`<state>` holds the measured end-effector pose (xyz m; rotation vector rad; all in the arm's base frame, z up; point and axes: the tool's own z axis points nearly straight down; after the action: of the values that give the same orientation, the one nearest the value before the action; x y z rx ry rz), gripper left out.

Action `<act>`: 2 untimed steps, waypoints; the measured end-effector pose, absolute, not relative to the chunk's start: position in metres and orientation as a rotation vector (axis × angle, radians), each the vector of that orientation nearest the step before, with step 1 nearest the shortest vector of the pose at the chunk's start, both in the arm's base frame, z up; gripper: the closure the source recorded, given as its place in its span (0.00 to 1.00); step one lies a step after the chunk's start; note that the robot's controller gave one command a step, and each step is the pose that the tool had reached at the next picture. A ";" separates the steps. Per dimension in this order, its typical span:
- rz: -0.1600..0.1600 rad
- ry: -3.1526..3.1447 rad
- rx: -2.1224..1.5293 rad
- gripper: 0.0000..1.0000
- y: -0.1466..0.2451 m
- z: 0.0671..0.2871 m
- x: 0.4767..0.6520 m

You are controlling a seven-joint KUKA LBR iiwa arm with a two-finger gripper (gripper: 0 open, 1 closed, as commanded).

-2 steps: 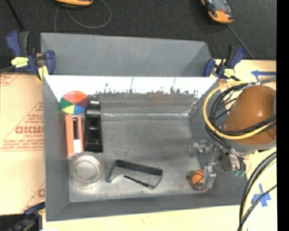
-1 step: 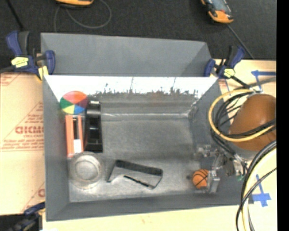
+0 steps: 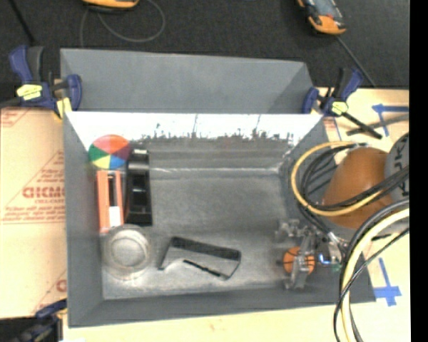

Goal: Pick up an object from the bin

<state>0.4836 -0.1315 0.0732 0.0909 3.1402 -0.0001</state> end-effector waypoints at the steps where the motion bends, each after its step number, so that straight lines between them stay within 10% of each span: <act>1: -0.002 3.131 -0.117 0.00 -0.148 0.073 0.479; 2: -0.002 3.135 0.152 1.00 -0.163 0.092 0.472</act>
Offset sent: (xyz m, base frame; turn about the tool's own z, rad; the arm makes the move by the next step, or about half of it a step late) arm -0.0126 -0.0309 0.0185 0.0428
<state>0.4718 -0.1630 0.0919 0.1522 3.1347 -0.0021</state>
